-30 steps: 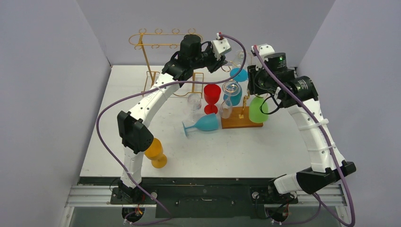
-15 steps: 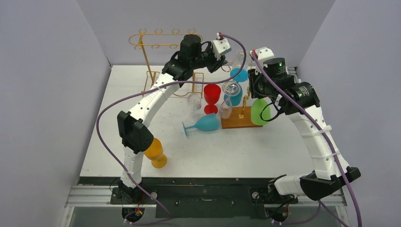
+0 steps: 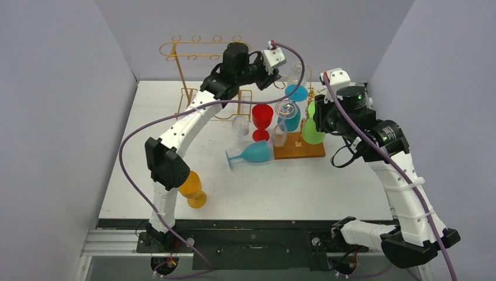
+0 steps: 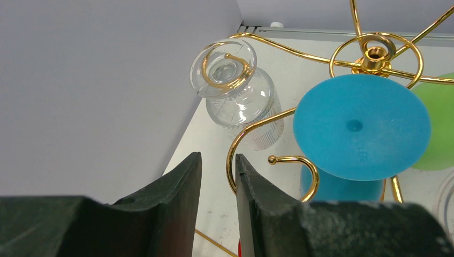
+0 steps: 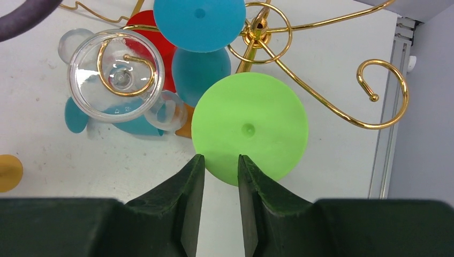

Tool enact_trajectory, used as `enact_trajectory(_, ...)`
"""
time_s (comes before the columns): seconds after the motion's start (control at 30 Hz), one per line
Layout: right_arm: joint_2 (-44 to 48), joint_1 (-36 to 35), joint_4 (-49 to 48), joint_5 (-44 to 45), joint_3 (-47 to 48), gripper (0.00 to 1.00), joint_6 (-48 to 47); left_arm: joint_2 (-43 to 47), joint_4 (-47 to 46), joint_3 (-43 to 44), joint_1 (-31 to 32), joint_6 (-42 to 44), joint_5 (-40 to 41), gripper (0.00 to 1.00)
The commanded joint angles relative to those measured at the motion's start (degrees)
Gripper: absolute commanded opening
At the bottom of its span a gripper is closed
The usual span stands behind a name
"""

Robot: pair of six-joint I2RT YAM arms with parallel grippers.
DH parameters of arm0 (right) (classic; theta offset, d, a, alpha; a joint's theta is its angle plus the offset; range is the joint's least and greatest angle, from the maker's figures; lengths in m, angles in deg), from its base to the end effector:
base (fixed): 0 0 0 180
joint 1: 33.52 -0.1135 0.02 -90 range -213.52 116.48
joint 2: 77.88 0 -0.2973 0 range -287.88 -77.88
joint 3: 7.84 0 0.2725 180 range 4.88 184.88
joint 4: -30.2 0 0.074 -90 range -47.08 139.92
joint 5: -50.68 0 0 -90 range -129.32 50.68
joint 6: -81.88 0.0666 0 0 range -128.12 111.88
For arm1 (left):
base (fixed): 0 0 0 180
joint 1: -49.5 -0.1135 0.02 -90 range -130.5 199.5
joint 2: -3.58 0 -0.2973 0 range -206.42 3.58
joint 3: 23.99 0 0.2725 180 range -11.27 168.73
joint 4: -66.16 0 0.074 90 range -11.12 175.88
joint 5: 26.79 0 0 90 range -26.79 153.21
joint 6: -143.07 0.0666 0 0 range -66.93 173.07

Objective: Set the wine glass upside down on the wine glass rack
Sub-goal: Turn the wine glass upside down at the wine rack.

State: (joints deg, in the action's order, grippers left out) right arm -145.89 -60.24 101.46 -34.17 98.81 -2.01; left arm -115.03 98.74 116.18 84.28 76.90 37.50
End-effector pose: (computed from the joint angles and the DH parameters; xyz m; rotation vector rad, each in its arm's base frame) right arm 0.2168 0.1024 0.4837 -0.3320 2.1212 0.2393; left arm 0.4331 -0.3359 0.4490 1.1394 1.3600 -0.5332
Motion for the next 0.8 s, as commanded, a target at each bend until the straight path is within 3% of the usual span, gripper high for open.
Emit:
enact_trajectory(0.0,0.85,0.14,5.86,1.08,-4.61,0.25,2.07,1.23,2.99,1.8,-0.94,0.77,1.46,0.26)
enact_trajectory(0.77,6.14,7.86,8.43,4.3,-2.6,0.21,1.84,1.45,3.16,1.98,-1.39,1.17,1.45,0.25)
